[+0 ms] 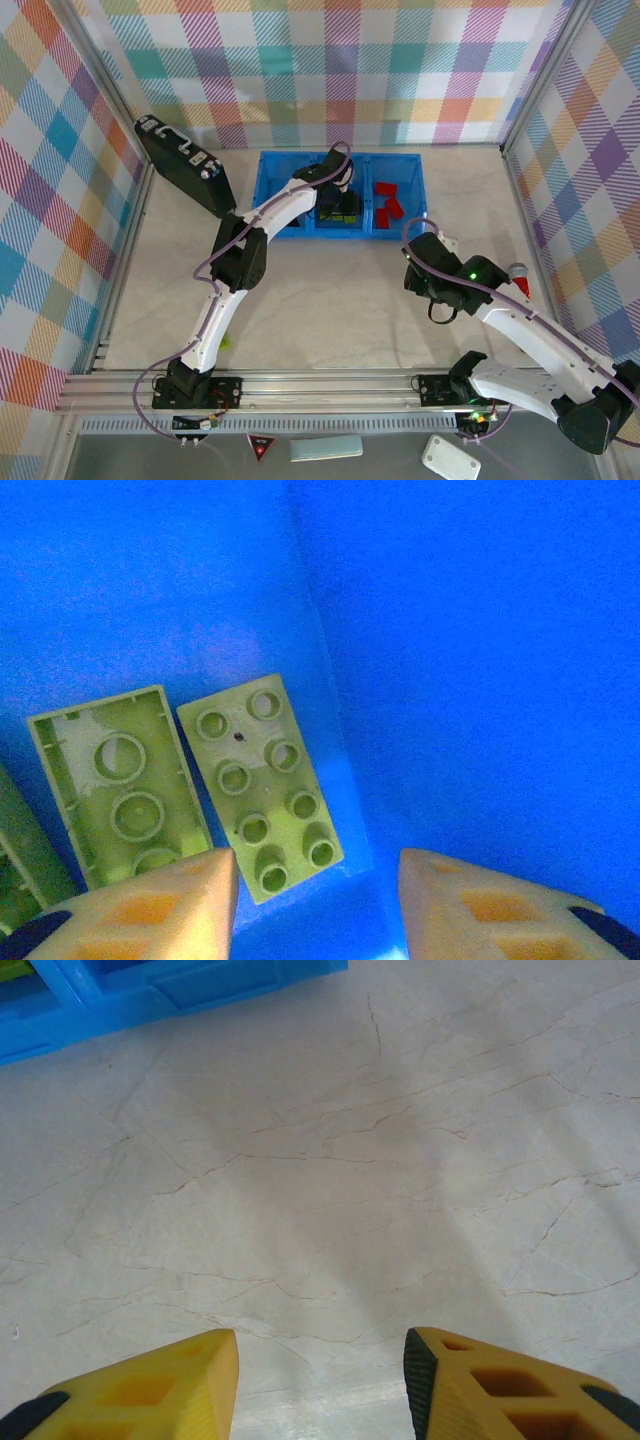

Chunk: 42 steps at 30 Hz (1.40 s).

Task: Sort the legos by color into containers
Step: Place the lego in the container, then pick up the lego from the bottom-left of the table.

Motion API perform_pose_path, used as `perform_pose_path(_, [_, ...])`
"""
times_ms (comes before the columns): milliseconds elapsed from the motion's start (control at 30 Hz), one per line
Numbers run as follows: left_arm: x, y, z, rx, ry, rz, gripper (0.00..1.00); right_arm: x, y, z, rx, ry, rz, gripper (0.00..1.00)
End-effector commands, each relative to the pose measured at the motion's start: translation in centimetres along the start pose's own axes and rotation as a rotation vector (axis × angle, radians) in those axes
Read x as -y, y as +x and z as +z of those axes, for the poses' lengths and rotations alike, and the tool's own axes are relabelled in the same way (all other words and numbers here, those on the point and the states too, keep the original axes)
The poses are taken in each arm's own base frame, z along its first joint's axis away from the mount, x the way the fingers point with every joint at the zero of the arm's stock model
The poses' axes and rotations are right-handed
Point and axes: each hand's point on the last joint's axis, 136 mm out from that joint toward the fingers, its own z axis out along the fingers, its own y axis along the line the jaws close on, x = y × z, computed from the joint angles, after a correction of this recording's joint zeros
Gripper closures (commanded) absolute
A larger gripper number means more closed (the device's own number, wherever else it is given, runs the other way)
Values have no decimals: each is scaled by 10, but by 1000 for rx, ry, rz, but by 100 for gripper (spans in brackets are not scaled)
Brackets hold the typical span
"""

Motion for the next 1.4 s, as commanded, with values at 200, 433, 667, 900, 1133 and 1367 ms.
perform_pose_path(200, [24,-12,-81,82,44,45,54,-2,-4,3,6,11,-23,48])
perform_pose_path(433, [13,11,-115,84,3,53,54,-14,-5,12,-9,-2,-40,46])
perform_pose_path(667, [-11,47,-147,72,-81,44,54,-25,-8,21,-15,-13,-65,45])
perform_pose_path(900, [-47,91,-173,51,-200,11,54,-35,-7,29,-41,-18,-86,45])
perform_pose_path(1133, [-85,139,-194,27,-289,-67,54,-44,-8,33,-55,-42,-96,45])
perform_pose_path(1367, [-121,183,-208,-3,-366,-169,54,-49,-6,38,-69,-45,-107,45])
